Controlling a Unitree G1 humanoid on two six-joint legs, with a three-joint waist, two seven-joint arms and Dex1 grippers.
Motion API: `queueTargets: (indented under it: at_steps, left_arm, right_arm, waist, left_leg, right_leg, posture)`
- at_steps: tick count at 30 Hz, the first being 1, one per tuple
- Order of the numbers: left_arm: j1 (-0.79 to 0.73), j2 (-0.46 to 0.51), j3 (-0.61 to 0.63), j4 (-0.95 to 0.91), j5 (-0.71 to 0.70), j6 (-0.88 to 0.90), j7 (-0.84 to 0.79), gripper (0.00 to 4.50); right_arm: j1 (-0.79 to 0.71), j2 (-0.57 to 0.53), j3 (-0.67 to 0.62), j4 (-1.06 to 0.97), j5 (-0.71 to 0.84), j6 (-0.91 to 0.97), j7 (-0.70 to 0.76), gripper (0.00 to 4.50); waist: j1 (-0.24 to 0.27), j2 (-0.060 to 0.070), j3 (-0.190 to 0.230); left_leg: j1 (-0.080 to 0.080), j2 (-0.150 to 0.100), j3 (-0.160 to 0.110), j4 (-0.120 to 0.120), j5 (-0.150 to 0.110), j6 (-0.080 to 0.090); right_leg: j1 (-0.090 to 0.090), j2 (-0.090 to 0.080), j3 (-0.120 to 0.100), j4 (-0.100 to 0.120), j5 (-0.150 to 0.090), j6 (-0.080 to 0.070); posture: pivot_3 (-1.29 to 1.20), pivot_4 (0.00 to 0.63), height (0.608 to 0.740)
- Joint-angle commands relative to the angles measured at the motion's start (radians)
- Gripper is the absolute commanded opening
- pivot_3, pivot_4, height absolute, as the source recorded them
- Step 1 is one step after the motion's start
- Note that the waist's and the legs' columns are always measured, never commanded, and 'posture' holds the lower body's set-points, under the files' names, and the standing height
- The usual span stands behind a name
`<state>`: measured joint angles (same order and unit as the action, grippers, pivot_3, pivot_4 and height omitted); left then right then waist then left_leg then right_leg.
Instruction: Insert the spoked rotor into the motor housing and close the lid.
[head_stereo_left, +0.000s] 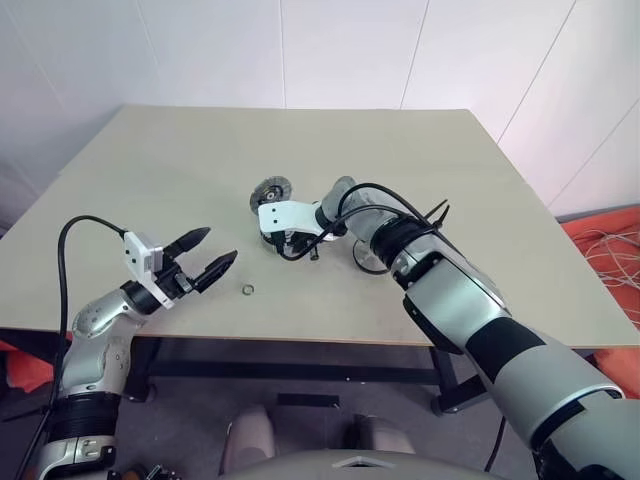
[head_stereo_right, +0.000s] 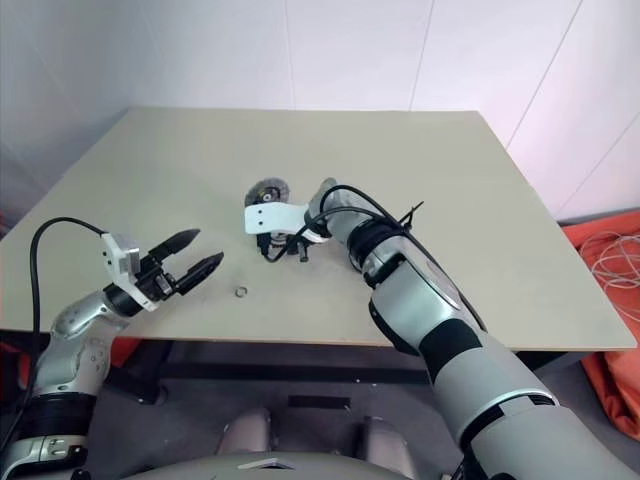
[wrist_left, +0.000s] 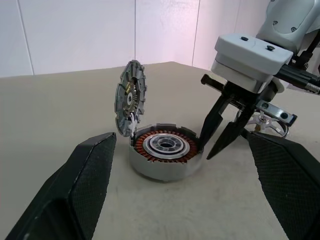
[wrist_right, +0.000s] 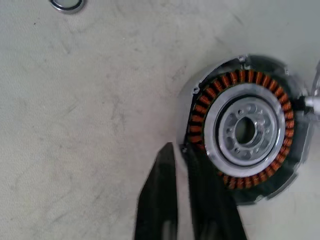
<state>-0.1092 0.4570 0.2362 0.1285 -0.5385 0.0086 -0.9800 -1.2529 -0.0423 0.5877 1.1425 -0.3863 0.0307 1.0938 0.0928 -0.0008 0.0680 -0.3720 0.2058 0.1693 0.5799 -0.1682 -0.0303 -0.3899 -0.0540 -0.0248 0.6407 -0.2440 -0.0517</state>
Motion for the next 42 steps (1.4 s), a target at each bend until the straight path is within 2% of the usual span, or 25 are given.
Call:
queueTargets:
  at_steps: [1, 10, 19, 29, 37, 42]
  left_arm:
    - [-0.015, 0.001, 0.007, -0.019, 0.004, -0.021, 0.004, 4.5]
    - [-0.021, -0.002, 0.009, -0.011, 0.011, -0.03, 0.004, 4.5]
    - [-0.03, -0.003, 0.005, 0.007, 0.014, -0.035, -0.001, 4.5]
    - [-0.041, -0.001, -0.005, 0.025, 0.022, -0.036, -0.01, 4.5]
    - [-0.052, -0.005, -0.011, 0.041, 0.028, -0.042, -0.015, 4.5]
    - [-0.055, -0.007, -0.012, 0.043, 0.033, -0.041, -0.015, 4.5]
  right_arm:
    - [-0.019, 0.015, -0.001, -0.006, -0.023, -0.035, -0.023, 0.06]
    - [-0.03, 0.011, -0.027, -0.086, -0.026, -0.006, 0.019, 0.06]
    - [0.09, -0.117, -0.052, -0.527, 0.021, 0.201, 0.207, 0.06]
    - [0.261, -0.289, -0.025, -0.899, -0.014, 0.364, 0.248, 0.06]
    - [0.341, -0.296, -0.012, -1.071, 0.001, 0.585, 0.241, 0.06]
    - [0.356, -0.279, 0.018, -1.099, 0.016, 0.636, 0.221, 0.06]
  waist:
    - [-0.001, 0.0, 0.0]
    - [-0.001, 0.0, 0.0]
    - [0.005, -0.001, 0.001]
    - [0.007, -0.002, 0.001]
    - [0.005, -0.002, 0.001]
    - [0.006, -0.002, 0.001]
  left_leg:
    - [0.0, 0.0, 0.0, 0.0, 0.0, 0.0]
    - [0.0, 0.001, 0.0, 0.0, 0.0, 0.0]
    - [-0.006, 0.001, -0.001, 0.0, 0.0, 0.0]
    - [-0.002, 0.001, -0.001, 0.002, 0.001, -0.001]
    - [-0.001, 0.001, -0.001, 0.001, 0.001, -0.001]
    - [0.0, 0.001, -0.001, 0.001, 0.001, -0.001]
  right_leg:
    - [-0.001, 0.001, 0.0, 0.0, 0.0, 0.0]
    - [-0.001, 0.002, 0.0, 0.001, 0.0, 0.0]
    - [-0.005, 0.002, 0.0, 0.0, 0.0, 0.0]
    - [-0.001, 0.002, 0.0, 0.001, 0.0, 0.0]
    - [-0.001, 0.003, 0.0, 0.001, 0.0, 0.0]
    - [0.0, 0.003, 0.0, 0.001, 0.0, 0.0]
  posture:
    - [0.0, 0.0, 0.74]
    - [0.0, 0.0, 0.74]
    - [0.0, 0.0, 0.74]
    - [0.0, 0.0, 0.74]
    - [0.0, 0.0, 0.74]
    - [0.0, 0.0, 0.74]
